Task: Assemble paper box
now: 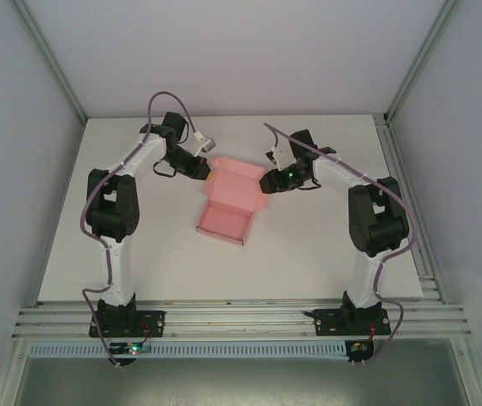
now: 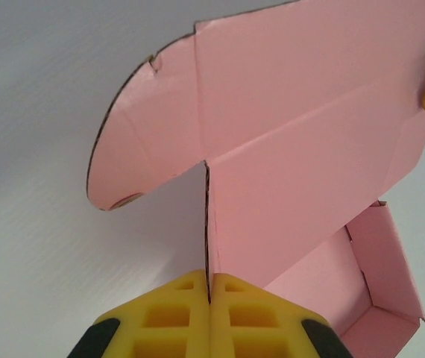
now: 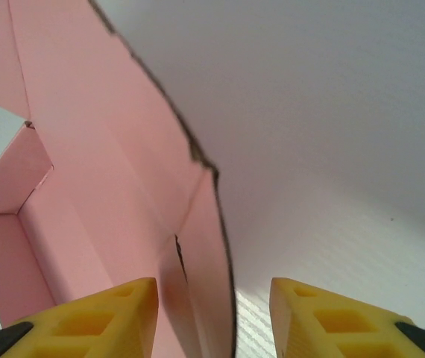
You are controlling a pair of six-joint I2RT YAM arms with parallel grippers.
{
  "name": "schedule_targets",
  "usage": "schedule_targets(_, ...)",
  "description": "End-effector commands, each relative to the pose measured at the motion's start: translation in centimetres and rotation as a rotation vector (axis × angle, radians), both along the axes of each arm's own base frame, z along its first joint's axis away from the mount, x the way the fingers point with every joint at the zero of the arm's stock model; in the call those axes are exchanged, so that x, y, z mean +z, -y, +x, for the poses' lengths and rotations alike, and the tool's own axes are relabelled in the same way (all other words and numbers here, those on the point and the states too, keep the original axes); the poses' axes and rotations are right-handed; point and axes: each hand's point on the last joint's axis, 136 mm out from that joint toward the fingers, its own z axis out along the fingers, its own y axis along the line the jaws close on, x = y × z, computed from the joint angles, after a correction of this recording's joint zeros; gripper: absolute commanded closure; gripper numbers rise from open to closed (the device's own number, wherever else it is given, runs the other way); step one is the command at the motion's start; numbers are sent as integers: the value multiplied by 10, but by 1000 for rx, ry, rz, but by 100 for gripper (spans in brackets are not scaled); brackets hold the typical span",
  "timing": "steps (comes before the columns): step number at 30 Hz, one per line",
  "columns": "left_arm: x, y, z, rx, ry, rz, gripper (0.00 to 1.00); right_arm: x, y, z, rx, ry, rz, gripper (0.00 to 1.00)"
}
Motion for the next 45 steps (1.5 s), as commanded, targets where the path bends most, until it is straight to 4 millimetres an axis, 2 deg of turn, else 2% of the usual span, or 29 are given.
schedule_targets(1,14,-2,3,11,49,-2,100,18,-1,-3,-5,35,37,56)
schedule_targets(4,16,-1,1,5,51,-11,100,18,3,2,-26,57,13,60)
schedule_targets(8,17,-1,2,14,53,-4,100,21,-3,2,-16,46,33,79)
schedule_targets(11,20,-1,2,30,56,0,100,24,-10,-2,-1,43,34,89)
schedule_targets(14,24,-3,11,102,67,31,100,31,-7,12,-82,110,-55,96)
schedule_targets(19,32,-10,35,374,113,153,100,68,0,49,-325,321,-267,96)
schedule_targets(22,33,-16,41,520,171,260,100,89,3,64,-481,402,-315,96)
schedule_targets(24,39,-14,39,569,221,304,100,102,1,71,-562,471,-307,96)
schedule_targets(28,54,6,37,673,262,190,100,108,-11,80,-695,557,-276,96)
schedule_targets(31,61,15,38,753,286,75,100,110,-12,86,-820,617,-289,96)
schedule_targets(33,63,19,40,774,292,23,100,115,-17,88,-880,650,-238,95)
schedule_targets(37,61,26,46,781,322,-26,100,129,-42,88,-863,751,-73,95)
schedule_targets(40,59,38,46,723,377,-108,100,123,-59,82,-753,785,11,95)
schedule_targets(45,48,42,34,683,453,-186,100,87,-63,65,-615,787,-31,94)
